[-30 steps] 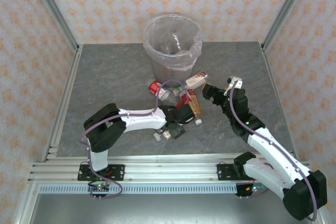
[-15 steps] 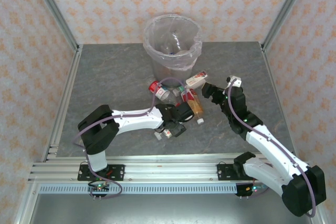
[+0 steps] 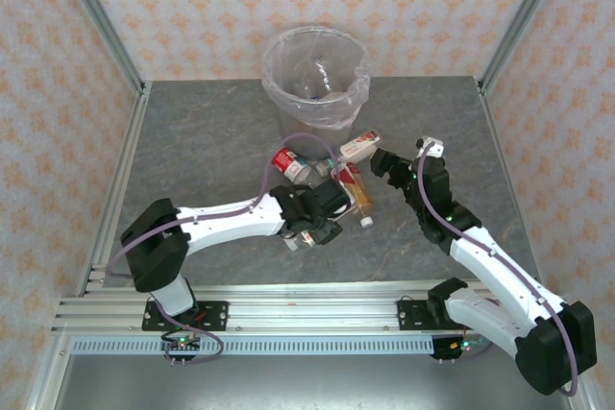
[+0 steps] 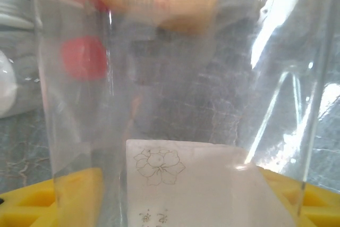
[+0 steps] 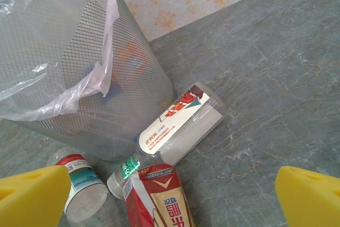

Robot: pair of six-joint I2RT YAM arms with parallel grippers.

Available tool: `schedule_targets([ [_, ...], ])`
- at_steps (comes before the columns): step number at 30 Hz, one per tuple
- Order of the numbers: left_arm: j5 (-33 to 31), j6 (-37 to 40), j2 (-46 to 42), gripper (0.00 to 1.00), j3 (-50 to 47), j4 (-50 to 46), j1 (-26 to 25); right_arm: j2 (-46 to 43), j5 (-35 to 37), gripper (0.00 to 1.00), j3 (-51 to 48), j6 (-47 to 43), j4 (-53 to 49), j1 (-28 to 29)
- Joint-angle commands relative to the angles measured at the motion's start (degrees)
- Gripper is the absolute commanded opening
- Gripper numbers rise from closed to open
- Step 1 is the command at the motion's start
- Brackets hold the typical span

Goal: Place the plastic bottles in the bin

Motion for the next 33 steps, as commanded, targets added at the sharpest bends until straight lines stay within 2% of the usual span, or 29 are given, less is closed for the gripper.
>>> schedule_targets([
  [1,0.2,-0.5,-4.9,0.00,-1.4,2.1,0.6,0.6,1.3,0.99,2.2,0.8,-0.1,0.0],
  [10,3.4,-6.1,-14.8,0.00,-4.4,8.8,4.2,1.5,0.5,0.99,2.6,1.1,0.5,0.0],
  [15,5.9,-6.9,-17.6,0.00,-4.9,10.1,6.2,1.8,-0.3,0.99,2.7,1.3,0.7,0.0],
  [21,11.3,-8.1,-21.6,0.00,-4.7,14.4,7.5,1.8,-1.1,0.99,2.6,1.5,0.9,0.0],
  [29,5.2,-9.0,-22.1,0.00,-0.3,18.4,7.9,1.6,-2.5,0.99,2.6,1.5,1.6,0.0],
  [33,-4.0,-11.3,-20.3,0.00,3.1,18.3,7.9,1.4,-2.6,0.99,2.5,1.4,1.6,0.0],
])
